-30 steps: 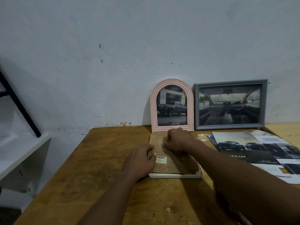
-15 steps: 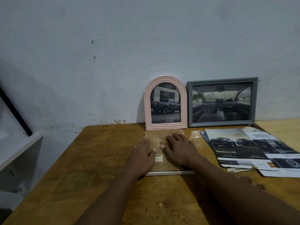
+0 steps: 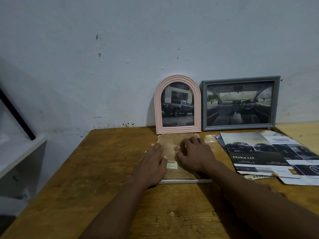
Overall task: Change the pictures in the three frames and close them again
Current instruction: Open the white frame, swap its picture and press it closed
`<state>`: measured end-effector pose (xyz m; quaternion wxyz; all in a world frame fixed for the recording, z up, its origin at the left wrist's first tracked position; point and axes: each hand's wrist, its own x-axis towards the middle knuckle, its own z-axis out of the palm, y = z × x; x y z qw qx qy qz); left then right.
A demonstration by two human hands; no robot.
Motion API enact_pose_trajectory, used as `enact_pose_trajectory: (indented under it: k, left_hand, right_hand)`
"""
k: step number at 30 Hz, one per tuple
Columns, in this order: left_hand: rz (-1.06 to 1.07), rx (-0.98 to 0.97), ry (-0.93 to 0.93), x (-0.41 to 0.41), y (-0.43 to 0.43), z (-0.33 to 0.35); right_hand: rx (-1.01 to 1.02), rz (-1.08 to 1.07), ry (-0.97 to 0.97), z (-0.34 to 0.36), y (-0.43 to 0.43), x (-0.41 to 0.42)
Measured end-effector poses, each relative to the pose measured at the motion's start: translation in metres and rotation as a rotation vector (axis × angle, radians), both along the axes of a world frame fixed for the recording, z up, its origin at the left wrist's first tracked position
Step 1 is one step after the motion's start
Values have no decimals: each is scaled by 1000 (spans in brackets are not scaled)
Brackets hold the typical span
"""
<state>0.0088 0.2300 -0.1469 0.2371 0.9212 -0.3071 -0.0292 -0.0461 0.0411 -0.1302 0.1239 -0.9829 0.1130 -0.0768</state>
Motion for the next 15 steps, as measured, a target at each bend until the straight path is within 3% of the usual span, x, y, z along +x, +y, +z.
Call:
enact_pose_trajectory:
  k: [5, 8, 11, 15]
  left_hand:
    - [-62, 208, -120, 3, -4, 15]
    - [-50, 230, -121, 8, -8, 24]
    - [-8, 127, -98, 5, -15, 23]
    - [80, -153, -118, -7, -13, 6]
  right_hand:
    - [-19, 19, -1, -2, 1, -1]
    - [-10, 40, 4, -2, -3, -1]
    - [18, 51, -8, -2, -8, -1]
    - [125, 18, -107, -3, -15, 0]
